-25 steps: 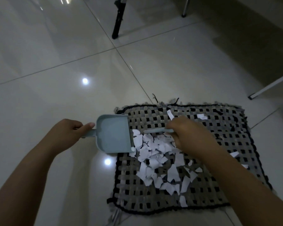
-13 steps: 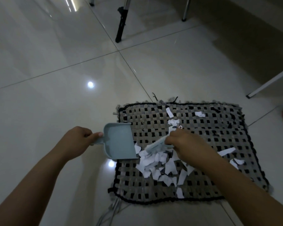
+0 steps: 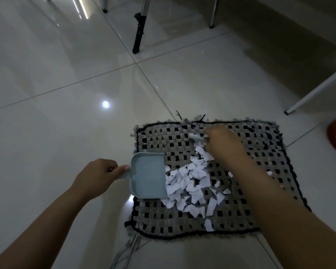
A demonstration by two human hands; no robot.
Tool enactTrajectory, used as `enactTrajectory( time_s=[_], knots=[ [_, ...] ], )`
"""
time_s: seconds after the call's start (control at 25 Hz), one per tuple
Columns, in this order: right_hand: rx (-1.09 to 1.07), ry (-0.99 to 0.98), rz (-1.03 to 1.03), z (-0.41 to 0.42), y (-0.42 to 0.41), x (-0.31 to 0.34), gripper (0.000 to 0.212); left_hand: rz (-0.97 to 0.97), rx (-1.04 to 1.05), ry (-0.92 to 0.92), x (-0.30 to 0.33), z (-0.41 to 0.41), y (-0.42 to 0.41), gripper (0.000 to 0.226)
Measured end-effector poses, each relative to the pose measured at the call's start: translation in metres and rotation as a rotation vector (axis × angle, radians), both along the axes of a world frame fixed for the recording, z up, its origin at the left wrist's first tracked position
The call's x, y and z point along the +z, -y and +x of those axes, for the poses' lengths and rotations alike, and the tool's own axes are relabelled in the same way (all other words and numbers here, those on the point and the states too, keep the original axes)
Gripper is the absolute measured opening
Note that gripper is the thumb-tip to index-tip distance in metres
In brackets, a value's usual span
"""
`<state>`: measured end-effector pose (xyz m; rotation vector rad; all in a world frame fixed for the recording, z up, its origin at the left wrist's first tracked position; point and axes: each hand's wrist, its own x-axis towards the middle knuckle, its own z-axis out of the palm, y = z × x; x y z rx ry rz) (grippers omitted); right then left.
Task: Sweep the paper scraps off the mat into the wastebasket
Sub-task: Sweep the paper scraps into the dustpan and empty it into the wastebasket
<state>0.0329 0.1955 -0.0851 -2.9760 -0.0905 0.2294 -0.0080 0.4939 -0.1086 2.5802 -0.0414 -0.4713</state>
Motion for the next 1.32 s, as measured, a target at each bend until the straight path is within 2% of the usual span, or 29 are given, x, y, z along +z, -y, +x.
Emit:
enactTrajectory(
  time_s=[0.2,0.36,0.52,0.68,0.8,1.04,1.2,1.32],
  knots=[
    [0.038,-0.038,0.057,-0.058,-0.005,-0.002,0.013,-0.011,-0.023,-0.024,-0.006,-0.001,0.009,0.05],
    [-0.075,0.038,0.091,-0.064,0.002,0.009,0.017,-0.038,-0.014,-0.021,-0.003,-0.001,0.007,0.053],
    [-0.299,0.044,0.11,-0.069,0.016,0.014,0.044,-0.051,0.018,-0.025,0.0,-0.01,0.003,0.052],
    [-0.254,-0.061,0.11,-0.08,-0.008,0.003,0.037,-0.054,-0.017,-0.038,-0.013,-0.019,0.013,0.051],
    [-0.194,-0.05,0.181,-0.086,-0.028,-0.001,0.042,-0.099,0.012,-0.043,-0.017,-0.022,0.013,0.05],
    [-0.114,-0.057,0.269,-0.086,-0.054,0.001,0.018,-0.111,0.027,-0.044,-0.022,-0.026,0.013,0.051],
    [-0.073,-0.05,0.32,-0.089,-0.067,0.0,0.02,-0.124,0.025,-0.037,-0.021,-0.027,0.013,0.051],
    [-0.034,0.002,0.406,-0.092,-0.071,-0.002,0.029,-0.136,0.037,-0.031,-0.022,-0.028,0.012,0.05]
  ],
)
